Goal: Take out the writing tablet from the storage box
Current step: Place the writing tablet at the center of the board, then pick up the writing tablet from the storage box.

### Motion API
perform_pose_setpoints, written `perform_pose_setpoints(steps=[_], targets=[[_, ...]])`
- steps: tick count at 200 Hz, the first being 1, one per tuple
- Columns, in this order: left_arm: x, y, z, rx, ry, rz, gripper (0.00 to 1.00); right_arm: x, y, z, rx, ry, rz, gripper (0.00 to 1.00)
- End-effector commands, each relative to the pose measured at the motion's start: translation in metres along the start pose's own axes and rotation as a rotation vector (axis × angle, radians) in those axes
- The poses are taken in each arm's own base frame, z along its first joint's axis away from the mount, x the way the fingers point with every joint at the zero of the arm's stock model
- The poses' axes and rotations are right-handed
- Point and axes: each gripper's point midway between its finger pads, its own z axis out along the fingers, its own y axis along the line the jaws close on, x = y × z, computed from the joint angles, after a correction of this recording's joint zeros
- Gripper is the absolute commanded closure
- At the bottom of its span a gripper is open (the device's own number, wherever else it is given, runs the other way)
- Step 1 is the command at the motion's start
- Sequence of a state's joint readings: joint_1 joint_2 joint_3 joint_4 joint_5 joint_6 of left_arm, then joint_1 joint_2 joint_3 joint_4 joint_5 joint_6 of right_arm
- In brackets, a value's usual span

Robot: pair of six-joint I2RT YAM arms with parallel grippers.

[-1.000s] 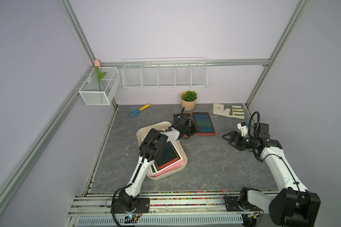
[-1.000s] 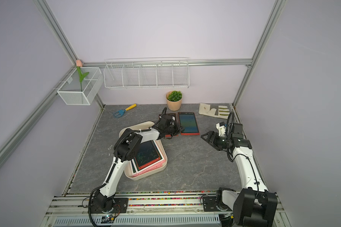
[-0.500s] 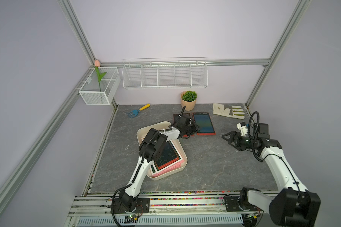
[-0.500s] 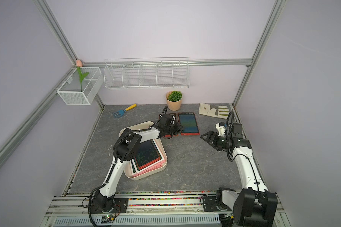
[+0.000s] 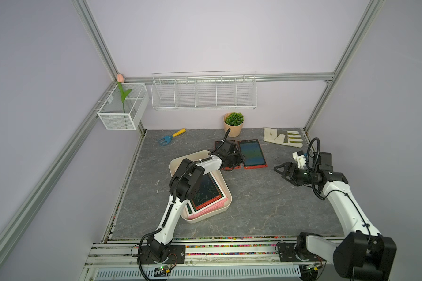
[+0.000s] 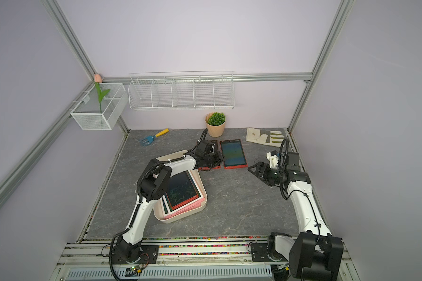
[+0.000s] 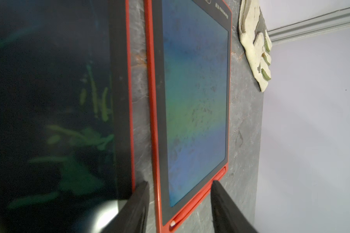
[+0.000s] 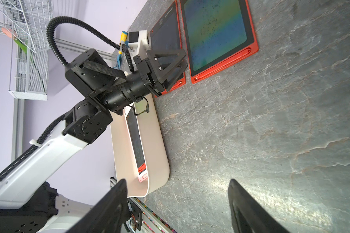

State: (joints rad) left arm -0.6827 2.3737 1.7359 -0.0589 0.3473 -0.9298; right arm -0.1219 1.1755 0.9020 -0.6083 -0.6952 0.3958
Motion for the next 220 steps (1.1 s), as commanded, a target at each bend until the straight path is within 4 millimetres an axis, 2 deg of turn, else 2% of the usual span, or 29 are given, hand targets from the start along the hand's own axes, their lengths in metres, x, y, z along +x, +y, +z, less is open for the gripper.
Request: perform_pose_setpoints(steps=[1,34,87,102,123,144,174,192,220], targets=[[-0.002,0.001,-0.013,-0.06,-0.01,0.017,0.49,-0.002,0.004,0.003,-0.017,0.005,-0.024,0.21],[-0.004,-0.02,-0.032,-0.022,-0.021,0.052,0.49,-0.002,0.005,0.006,-0.022,0.01,-0.032,0.21],[-0.007,-0.089,-0.087,0.119,-0.042,0.157,0.49,-0.002,0.01,0.017,-0.01,0.042,-0.059,0.21],[-0.009,-0.099,-0.109,0.123,-0.065,0.181,0.49,-0.003,0.015,0.02,-0.013,0.049,-0.071,0.21],[-0.01,-0.098,-0.144,0.071,-0.105,0.226,0.49,-0.003,0.021,0.026,0.003,0.068,-0.098,0.21],[-0.009,-0.077,-0.18,0.018,-0.139,0.222,0.49,0.002,0.029,0.037,0.033,0.106,-0.139,0.22],[-0.01,-0.013,-0.244,-0.15,-0.239,0.188,0.49,0.015,0.057,0.056,0.024,0.152,-0.231,0.21],[-0.003,0.023,-0.281,-0.238,-0.284,0.156,0.47,0.031,0.081,0.072,0.022,0.199,-0.307,0.2],[0.014,0.063,-0.329,-0.351,-0.359,0.109,0.45,0.048,0.108,0.094,0.057,0.25,-0.411,0.2]])
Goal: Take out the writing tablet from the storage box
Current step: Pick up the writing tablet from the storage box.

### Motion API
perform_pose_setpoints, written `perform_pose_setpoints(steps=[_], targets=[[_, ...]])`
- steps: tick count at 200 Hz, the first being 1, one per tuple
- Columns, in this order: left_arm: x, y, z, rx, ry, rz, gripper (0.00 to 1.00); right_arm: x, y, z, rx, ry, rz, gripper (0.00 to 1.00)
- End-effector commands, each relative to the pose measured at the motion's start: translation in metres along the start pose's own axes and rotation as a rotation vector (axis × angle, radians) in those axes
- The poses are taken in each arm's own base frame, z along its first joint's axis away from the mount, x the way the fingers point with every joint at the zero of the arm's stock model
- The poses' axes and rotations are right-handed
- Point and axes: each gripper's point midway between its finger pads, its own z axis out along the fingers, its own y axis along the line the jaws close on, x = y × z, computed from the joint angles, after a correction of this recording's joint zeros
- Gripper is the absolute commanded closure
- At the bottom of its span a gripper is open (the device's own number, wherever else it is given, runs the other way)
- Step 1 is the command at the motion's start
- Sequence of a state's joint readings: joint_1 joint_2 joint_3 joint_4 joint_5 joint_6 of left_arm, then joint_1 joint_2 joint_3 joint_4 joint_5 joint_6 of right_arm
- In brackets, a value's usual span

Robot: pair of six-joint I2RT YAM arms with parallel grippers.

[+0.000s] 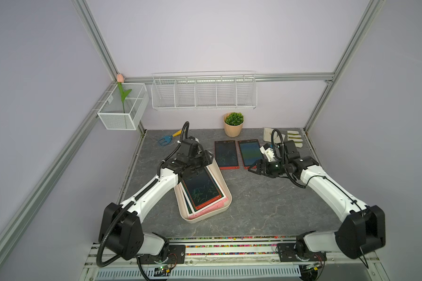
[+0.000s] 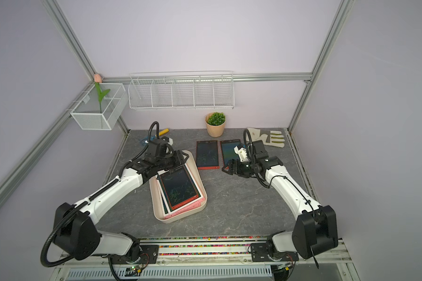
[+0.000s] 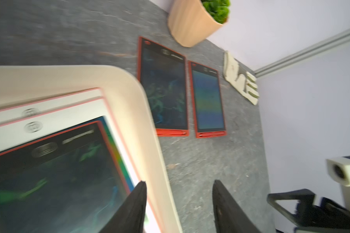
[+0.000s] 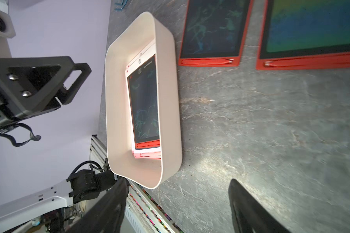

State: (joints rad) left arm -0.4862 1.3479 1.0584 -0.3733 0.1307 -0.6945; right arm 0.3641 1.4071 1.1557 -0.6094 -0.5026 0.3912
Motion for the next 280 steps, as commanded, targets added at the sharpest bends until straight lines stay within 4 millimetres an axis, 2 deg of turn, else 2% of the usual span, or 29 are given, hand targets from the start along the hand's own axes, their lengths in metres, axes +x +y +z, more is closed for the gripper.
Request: perform_pose_setpoints(steps=[1,23,42,74,105,170,239,280], targets=[[0.012,0.045,-0.032,-0.158,-0.037,0.007,0.45,-0.003,0.015,0.015,0.064,0.018,-0.08,0.2],[0.014,0.074,-0.063,-0.223,-0.088,-0.038,0.42,0.004,0.043,0.044,0.08,0.083,-0.167,0.2],[0.015,0.098,-0.08,-0.266,-0.113,-0.092,0.39,0.01,0.059,0.074,0.12,0.14,-0.232,0.21],[0.018,0.123,-0.088,-0.255,-0.128,-0.19,0.37,0.017,0.078,0.12,0.146,0.195,-0.287,0.22],[0.023,0.137,-0.096,-0.312,-0.127,-0.191,0.37,0.02,0.087,0.15,0.189,0.22,-0.326,0.22],[0.047,0.176,-0.087,-0.419,-0.083,-0.247,0.33,0.028,0.083,0.191,0.294,0.267,-0.393,0.22],[0.058,0.185,-0.062,-0.408,-0.028,-0.263,0.35,0.028,0.074,0.215,0.323,0.303,-0.411,0.21],[0.062,0.19,-0.054,-0.411,-0.01,-0.268,0.37,0.028,0.064,0.227,0.354,0.301,-0.391,0.21]])
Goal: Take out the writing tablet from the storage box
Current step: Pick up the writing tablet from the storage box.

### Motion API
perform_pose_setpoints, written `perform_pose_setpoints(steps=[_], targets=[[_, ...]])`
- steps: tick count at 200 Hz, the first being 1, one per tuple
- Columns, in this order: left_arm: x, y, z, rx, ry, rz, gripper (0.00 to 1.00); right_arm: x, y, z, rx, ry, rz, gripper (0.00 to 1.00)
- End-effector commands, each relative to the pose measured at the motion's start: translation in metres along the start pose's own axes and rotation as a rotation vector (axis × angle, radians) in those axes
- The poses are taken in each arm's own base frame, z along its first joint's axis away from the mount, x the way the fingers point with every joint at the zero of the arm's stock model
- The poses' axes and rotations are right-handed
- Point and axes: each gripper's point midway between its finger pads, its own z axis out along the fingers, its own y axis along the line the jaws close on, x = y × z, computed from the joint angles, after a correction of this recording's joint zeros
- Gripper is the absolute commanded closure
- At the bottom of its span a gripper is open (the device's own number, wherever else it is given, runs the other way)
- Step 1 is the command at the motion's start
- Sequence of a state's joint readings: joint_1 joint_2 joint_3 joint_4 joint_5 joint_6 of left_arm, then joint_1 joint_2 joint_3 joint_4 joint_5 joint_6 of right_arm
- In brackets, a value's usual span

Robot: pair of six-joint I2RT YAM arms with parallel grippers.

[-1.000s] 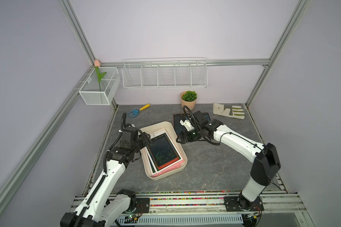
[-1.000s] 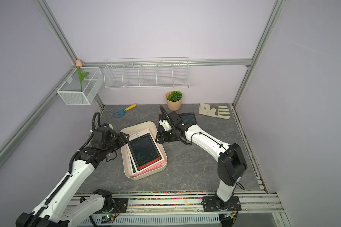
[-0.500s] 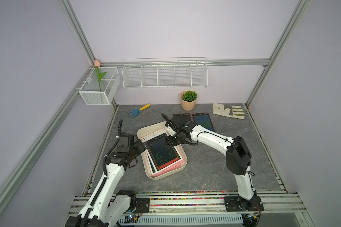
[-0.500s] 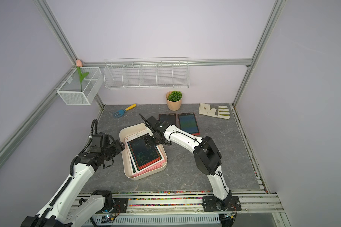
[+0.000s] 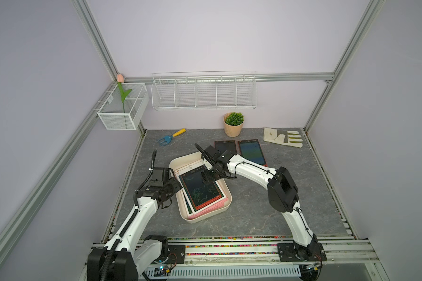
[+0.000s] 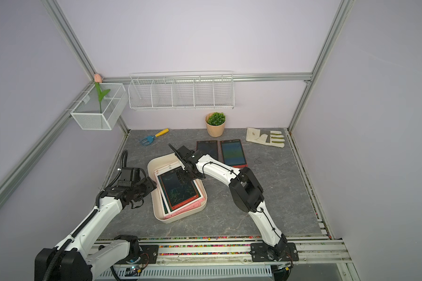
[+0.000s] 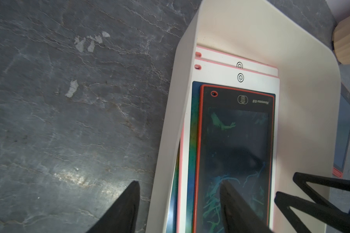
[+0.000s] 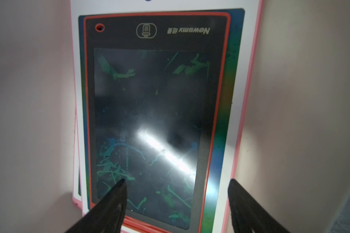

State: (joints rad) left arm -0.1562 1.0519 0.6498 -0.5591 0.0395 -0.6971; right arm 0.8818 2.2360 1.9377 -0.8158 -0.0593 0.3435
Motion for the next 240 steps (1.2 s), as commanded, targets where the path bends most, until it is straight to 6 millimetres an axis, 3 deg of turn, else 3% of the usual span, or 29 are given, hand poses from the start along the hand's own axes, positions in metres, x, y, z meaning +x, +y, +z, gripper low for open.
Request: perform_pose_setpoints(steps=[1,143,190,240], targets=[[0.0,0.0,0.005,0.009,-0.003,-0.001,0.37,0.002,-0.007,0.009,0.041,0.015,0.004,0.21],[0.01,0.001,0.023,0.013,0.059,0.003,0.49,0.009,0.002,0.039,-0.022,0.018,0.079,0.21],[0.012,0.0,0.025,0.018,0.07,0.008,0.51,0.012,0.005,0.041,-0.021,0.024,0.08,0.21],[0.013,-0.001,0.025,0.023,0.074,0.013,0.52,0.013,-0.006,0.039,0.038,0.012,0.071,0.2]])
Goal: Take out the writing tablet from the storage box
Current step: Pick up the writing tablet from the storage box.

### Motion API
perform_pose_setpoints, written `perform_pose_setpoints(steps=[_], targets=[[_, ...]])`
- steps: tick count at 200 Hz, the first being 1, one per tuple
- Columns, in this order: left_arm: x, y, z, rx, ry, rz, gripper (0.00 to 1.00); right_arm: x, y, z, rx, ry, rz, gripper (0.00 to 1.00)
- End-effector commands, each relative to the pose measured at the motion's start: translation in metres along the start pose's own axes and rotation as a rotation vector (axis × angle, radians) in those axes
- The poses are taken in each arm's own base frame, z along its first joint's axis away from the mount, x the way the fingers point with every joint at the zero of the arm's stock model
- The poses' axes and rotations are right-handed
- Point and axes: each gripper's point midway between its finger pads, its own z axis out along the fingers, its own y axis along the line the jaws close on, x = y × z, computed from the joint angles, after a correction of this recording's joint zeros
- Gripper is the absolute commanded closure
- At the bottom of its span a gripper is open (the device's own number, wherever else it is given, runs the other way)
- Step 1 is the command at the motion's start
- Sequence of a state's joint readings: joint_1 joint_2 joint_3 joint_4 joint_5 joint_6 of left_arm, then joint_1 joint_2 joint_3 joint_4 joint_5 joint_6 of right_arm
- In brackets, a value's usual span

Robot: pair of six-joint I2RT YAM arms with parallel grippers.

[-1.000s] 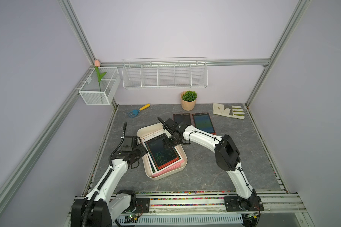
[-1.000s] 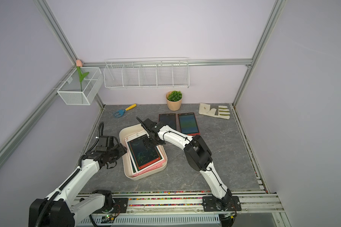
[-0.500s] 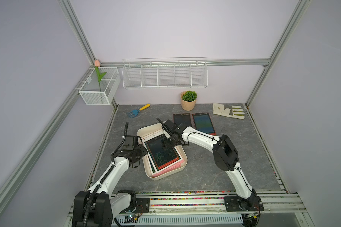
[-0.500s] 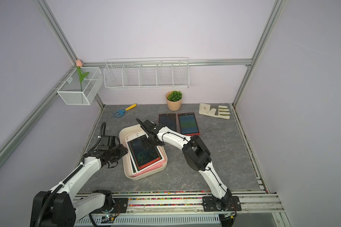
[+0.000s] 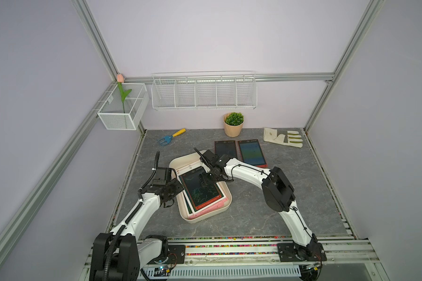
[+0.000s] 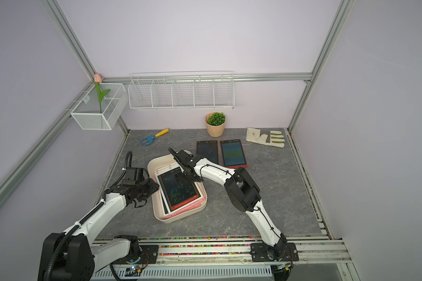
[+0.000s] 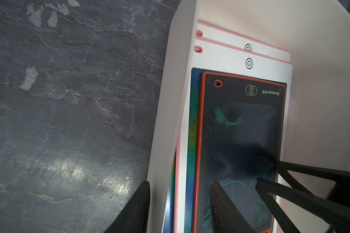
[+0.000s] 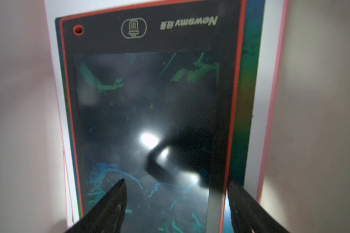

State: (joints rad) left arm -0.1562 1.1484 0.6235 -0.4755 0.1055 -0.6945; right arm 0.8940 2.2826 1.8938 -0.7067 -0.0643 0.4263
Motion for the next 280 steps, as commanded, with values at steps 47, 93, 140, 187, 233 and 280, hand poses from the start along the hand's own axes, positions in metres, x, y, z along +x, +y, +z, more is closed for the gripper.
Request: perform_pose_setpoints(steps=[47,93,140,187,233,280], targets=[[0.0,0.0,0.001,0.011,0.002,0.012,0.53,0.019,0.002,0.021,-0.027,0.06,0.038,0.21],[0.004,-0.002,0.009,0.026,0.025,0.015,0.56,0.031,0.019,0.026,-0.143,0.097,0.065,0.22],[0.007,-0.001,0.014,0.028,0.039,0.013,0.57,0.036,0.029,0.022,-0.204,0.122,0.087,0.22],[0.007,-0.002,0.015,0.031,0.041,0.013,0.58,0.045,0.033,0.032,-0.248,0.16,0.124,0.22],[0.008,-0.002,0.017,0.034,0.046,0.012,0.59,0.053,0.042,0.042,-0.339,0.191,0.169,0.24],[0.01,-0.001,0.022,0.034,0.056,0.012,0.6,0.046,0.05,0.034,-0.412,0.165,0.191,0.3]])
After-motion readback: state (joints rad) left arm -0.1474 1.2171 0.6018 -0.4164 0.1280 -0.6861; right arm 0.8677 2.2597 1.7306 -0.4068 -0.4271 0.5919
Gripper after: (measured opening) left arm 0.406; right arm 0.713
